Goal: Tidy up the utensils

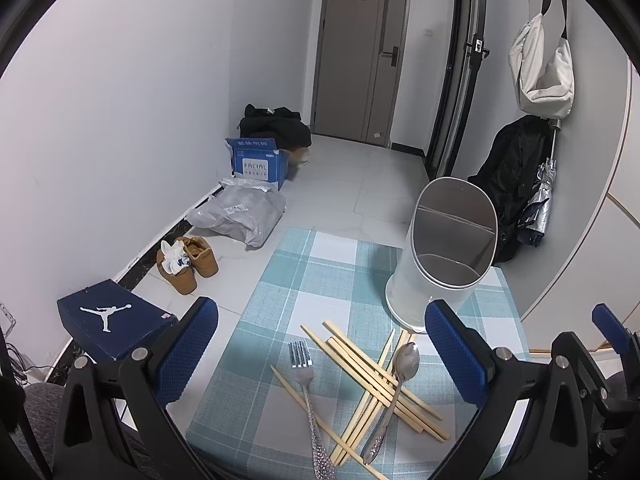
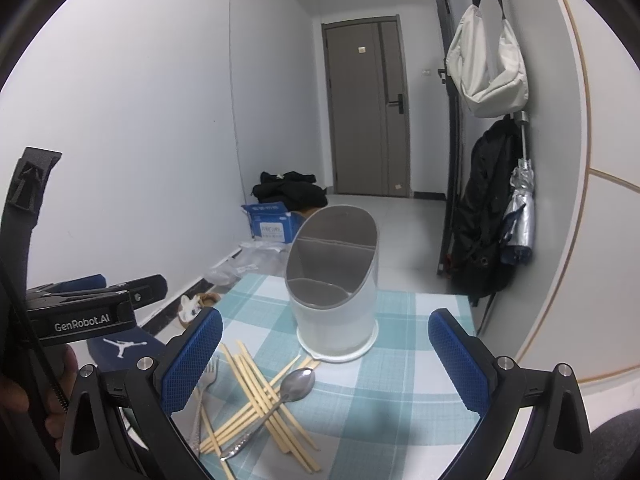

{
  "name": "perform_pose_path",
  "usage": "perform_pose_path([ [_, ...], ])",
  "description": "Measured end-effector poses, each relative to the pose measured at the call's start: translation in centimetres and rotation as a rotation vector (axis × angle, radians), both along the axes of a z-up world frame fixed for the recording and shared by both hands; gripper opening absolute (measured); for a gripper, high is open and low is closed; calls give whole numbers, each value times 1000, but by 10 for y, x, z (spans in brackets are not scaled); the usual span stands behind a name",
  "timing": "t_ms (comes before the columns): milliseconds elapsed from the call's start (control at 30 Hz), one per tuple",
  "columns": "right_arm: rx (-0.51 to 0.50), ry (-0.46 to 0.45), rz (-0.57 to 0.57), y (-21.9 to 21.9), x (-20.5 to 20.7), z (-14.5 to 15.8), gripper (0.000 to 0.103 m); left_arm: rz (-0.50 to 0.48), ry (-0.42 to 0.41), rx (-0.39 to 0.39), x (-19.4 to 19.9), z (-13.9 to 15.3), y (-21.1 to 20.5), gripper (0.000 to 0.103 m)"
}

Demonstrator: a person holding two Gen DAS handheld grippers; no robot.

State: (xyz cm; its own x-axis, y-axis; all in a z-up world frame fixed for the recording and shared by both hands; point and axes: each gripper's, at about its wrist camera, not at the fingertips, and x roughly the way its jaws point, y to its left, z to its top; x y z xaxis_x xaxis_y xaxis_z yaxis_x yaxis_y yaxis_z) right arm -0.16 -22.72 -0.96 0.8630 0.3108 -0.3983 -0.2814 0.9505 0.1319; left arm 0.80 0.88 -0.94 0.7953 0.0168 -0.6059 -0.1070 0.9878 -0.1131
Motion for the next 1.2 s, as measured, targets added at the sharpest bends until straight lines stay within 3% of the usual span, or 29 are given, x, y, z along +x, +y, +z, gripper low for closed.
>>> perform_pose_path([
  [400,18,22,25,5,9,-3,103,50,72,-31,11,-15,12,102],
  [733,2,110,110,19,38,-24,103,103,300,-81,47,-68,51,101],
  [1033,-48,273,141,32,78,-59,102,-40,511,-24,75,-108,36,100],
  [1200,-30,332,141,31,94,-69,102,-60,586,-45,85,-119,32,93],
])
